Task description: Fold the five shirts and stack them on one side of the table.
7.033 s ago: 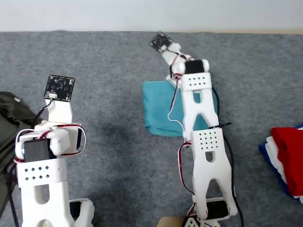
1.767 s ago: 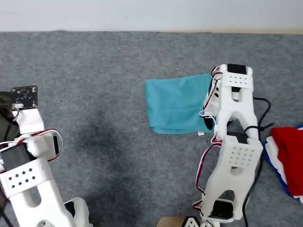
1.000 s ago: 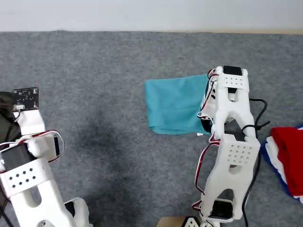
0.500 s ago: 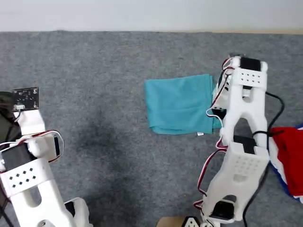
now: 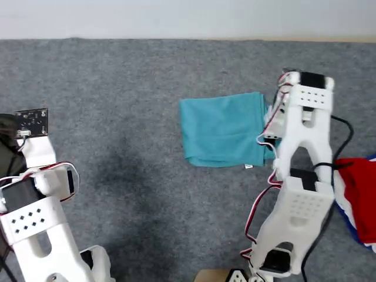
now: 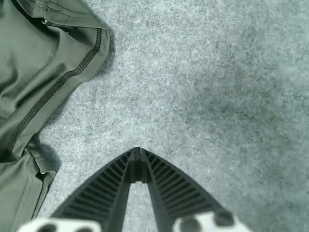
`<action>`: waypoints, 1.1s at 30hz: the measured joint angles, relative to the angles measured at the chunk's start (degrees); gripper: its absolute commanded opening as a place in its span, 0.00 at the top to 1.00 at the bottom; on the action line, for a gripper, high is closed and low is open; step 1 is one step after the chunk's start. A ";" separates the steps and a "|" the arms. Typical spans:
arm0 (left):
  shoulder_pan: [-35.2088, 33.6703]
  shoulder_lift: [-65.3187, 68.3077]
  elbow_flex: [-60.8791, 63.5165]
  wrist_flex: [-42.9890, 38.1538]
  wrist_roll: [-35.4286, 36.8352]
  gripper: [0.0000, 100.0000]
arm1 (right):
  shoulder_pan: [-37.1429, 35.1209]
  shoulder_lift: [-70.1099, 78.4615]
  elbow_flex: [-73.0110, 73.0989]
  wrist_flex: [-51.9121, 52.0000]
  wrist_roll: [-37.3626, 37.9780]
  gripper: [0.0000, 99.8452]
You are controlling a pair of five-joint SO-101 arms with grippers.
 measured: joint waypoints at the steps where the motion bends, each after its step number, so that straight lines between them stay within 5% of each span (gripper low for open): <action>1: 0.00 0.00 0.00 0.00 0.00 1.00 | -0.97 0.00 0.00 0.00 -0.09 0.89; 20: 0.00 0.00 0.00 0.00 0.00 1.00 | -3.69 13.71 -0.09 -5.63 -2.90 0.94; 33: 0.00 0.00 0.00 0.00 0.00 1.00 | -1.41 9.67 -0.09 -5.89 -2.90 0.99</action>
